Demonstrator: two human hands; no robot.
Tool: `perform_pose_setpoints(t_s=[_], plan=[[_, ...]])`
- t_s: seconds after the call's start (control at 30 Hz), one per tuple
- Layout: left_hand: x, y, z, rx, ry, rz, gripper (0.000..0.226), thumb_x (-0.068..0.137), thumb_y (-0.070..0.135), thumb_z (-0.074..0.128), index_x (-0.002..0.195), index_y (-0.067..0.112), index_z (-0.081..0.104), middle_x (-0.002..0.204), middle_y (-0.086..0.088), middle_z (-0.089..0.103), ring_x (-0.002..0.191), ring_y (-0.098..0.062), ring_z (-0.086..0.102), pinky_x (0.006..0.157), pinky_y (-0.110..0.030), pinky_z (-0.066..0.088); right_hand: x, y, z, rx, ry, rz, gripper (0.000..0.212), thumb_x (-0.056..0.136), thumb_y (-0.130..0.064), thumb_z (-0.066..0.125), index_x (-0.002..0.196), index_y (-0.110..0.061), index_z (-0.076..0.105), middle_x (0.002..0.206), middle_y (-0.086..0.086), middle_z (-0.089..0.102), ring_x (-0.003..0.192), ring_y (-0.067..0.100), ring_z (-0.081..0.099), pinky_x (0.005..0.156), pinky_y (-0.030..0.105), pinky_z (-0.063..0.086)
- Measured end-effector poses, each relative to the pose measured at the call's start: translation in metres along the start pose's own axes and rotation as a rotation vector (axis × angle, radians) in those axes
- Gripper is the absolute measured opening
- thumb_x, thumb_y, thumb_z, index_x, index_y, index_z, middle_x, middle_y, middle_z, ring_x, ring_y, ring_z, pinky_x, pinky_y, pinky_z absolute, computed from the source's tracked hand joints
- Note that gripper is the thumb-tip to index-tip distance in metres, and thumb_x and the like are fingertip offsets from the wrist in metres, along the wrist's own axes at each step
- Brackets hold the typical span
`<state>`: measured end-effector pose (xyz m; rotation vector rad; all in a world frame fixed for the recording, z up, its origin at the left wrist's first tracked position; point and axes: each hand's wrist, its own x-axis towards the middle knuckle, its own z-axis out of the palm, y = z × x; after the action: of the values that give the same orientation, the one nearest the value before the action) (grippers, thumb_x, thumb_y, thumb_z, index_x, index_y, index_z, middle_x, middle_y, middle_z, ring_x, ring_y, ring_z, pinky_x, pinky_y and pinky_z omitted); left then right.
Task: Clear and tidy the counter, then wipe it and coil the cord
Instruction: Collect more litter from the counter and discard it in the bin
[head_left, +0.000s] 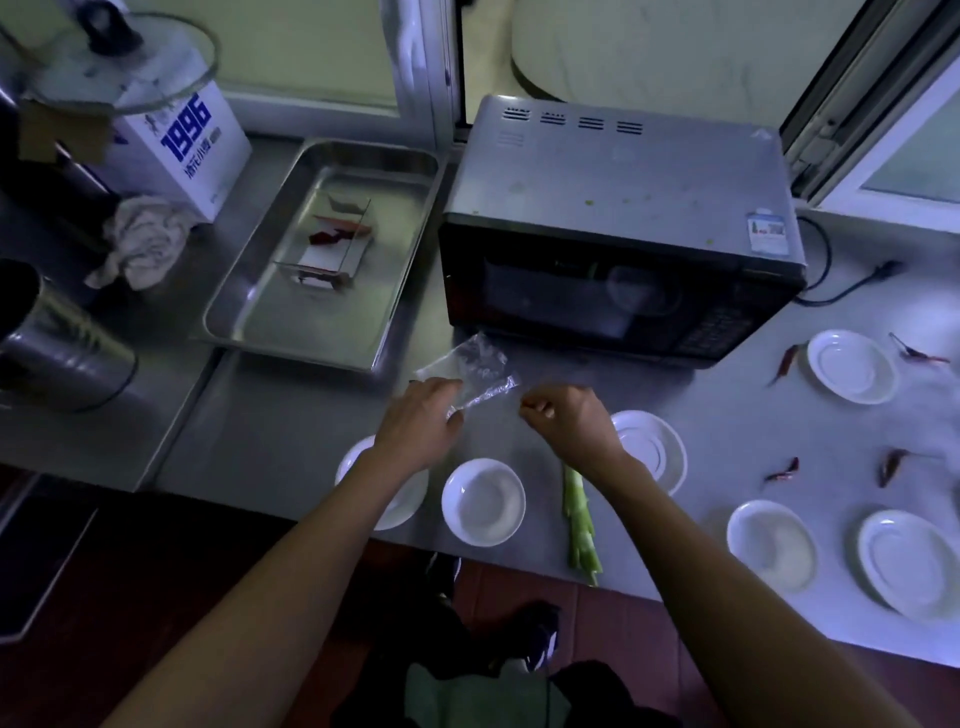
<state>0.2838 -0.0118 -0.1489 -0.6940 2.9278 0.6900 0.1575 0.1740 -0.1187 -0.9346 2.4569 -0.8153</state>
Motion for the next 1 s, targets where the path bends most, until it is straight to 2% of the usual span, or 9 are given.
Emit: perform_pose_setpoints(t_s=[0.1, 0.17, 0.3, 0.4, 0.47, 0.63, 0.83, 1.0], plan=[[0.017, -0.008, 0.006, 0.06, -0.059, 0.05, 0.049, 0.092, 0.028, 0.059, 0.139, 0.02, 0.049, 0.135, -0.003, 0.055, 0.117, -0.031, 0.054, 0.092, -0.048, 0.049, 0.002, 0.004, 0.008, 0.005, -0.005, 0.053, 0.008, 0.085, -0.024, 0.068, 0.089, -0.021, 0.075, 0.089, 0.001, 0.073, 0.084, 0.024, 0.067, 0.076, 0.038, 0.055], [0.029, -0.016, 0.011, 0.121, -0.092, 0.065, 0.055, 0.092, 0.034, 0.059, 0.143, 0.021, 0.044, 0.14, -0.005, 0.05, 0.126, -0.032, 0.047, 0.096, -0.049, 0.047, 0.004, 0.006, 0.013, 0.012, -0.015, 0.094, 0.01, 0.086, -0.023, 0.068, 0.091, -0.02, 0.076, 0.092, 0.002, 0.074, 0.085, 0.024, 0.068, 0.078, 0.038, 0.055], [0.054, -0.032, 0.022, 0.187, -0.187, 0.044, 0.076, 0.09, 0.045, 0.06, 0.154, 0.026, 0.024, 0.16, -0.011, 0.024, 0.144, -0.038, 0.024, 0.109, -0.055, 0.037, 0.014, 0.007, 0.026, 0.024, 0.004, 0.195, 0.009, 0.085, -0.025, 0.068, 0.089, -0.021, 0.075, 0.09, 0.0, 0.074, 0.083, 0.023, 0.068, 0.079, 0.039, 0.055], [0.073, -0.042, 0.03, 0.235, -0.273, 0.039, 0.089, 0.086, 0.053, 0.062, 0.157, 0.031, 0.012, 0.165, -0.009, 0.008, 0.15, -0.041, 0.009, 0.114, -0.058, 0.029, 0.02, 0.005, 0.039, 0.037, 0.028, 0.283, 0.01, 0.085, -0.026, 0.068, 0.089, -0.02, 0.074, 0.088, 0.001, 0.073, 0.081, 0.024, 0.067, 0.078, 0.039, 0.055], [0.085, -0.049, 0.036, 0.265, -0.301, 0.061, 0.094, 0.083, 0.057, 0.064, 0.157, 0.033, 0.01, 0.166, -0.008, 0.004, 0.15, -0.041, 0.005, 0.114, -0.058, 0.027, 0.022, 0.004, 0.049, 0.052, 0.042, 0.339, 0.009, 0.086, -0.026, 0.066, 0.088, -0.021, 0.074, 0.086, -0.001, 0.073, 0.08, 0.022, 0.067, 0.076, 0.039, 0.056], [0.099, -0.056, 0.045, 0.328, -0.278, 0.129, 0.097, 0.081, 0.056, 0.066, 0.157, 0.033, 0.011, 0.166, -0.009, 0.003, 0.15, -0.038, 0.011, 0.114, -0.059, 0.024, 0.025, 0.002, 0.066, 0.072, 0.059, 0.444, 0.013, 0.089, -0.025, 0.065, 0.094, -0.02, 0.076, 0.093, 0.001, 0.075, 0.084, 0.023, 0.068, 0.079, 0.039, 0.056], [0.108, -0.064, 0.044, 0.284, -0.219, 0.18, 0.084, 0.078, 0.044, 0.067, 0.152, 0.035, 0.03, 0.16, -0.003, 0.019, 0.138, -0.032, 0.031, 0.104, -0.051, 0.038, 0.028, -0.002, 0.073, 0.065, 0.114, 0.503, 0.014, 0.088, -0.017, 0.063, 0.091, -0.012, 0.075, 0.088, 0.012, 0.072, 0.088, 0.035, 0.067, 0.078, 0.043, 0.056], [0.11, -0.067, 0.045, 0.243, -0.227, 0.194, 0.083, 0.075, 0.042, 0.072, 0.15, 0.037, 0.037, 0.159, 0.0, 0.023, 0.135, -0.031, 0.033, 0.101, -0.051, 0.038, 0.022, 0.0, 0.076, 0.098, 0.177, 0.53, 0.013, 0.087, -0.015, 0.064, 0.093, -0.011, 0.076, 0.087, 0.013, 0.073, 0.085, 0.034, 0.068, 0.077, 0.043, 0.056]])
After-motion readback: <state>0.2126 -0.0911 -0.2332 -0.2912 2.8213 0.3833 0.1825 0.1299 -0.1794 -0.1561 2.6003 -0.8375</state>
